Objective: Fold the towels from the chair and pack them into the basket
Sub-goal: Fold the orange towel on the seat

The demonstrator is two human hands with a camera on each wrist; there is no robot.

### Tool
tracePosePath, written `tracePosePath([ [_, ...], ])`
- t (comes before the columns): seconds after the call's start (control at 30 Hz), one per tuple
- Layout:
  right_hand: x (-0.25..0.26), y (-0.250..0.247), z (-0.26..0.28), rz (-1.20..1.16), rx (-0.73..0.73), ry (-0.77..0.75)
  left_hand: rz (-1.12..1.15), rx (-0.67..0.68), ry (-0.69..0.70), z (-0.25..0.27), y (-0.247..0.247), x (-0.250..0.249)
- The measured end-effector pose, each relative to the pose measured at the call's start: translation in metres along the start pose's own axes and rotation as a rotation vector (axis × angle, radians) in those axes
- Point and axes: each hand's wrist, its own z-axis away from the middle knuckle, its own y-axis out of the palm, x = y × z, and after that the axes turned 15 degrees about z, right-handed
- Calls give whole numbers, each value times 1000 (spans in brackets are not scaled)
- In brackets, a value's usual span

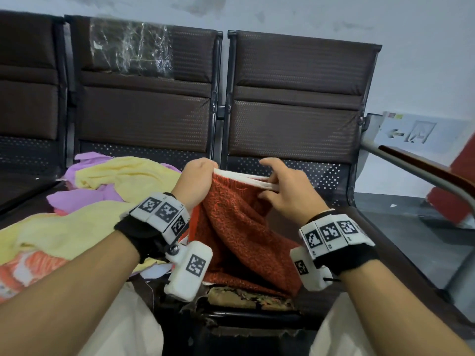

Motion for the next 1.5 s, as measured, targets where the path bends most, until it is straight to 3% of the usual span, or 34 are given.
tracePosePath([
  [0.17,15,-7,-2,168,-40,-42,134,-50,1,6,4,-13],
  [0.23,14,-15,0,172,-49,-40,60,40,30,9,-4,-19],
  [0.37,12,-44,3,-38,40,134,-277,322,106,20,-18,-32],
  [0.5,24,-85,-3,-14,-59,162,-462,393,193,24,-22,-63],
  [0.7,49,-144,-14,-330,-417,206,-354,255,217,17,-31,-133],
  [0.8,54,-150,-18,-396,-516,270,-369,216,206,14,-32,-149],
  [0.93,42,-149,-28,-283,-523,271,-428,173,217,0,-24,-145],
  [1.1,13,-124,-49,-185,-360,318,-506,149,188,-31,-7,-126],
  [1.27,1,-119,-66,-248,-441,297,-391,1,379,-50,8,-128],
  [1.37,0,-121,-54,-315,-511,230,-262,24,437,-40,9,-129],
  [1.5,5,-91,5,-383,-490,204,-141,56,391,11,9,-96],
])
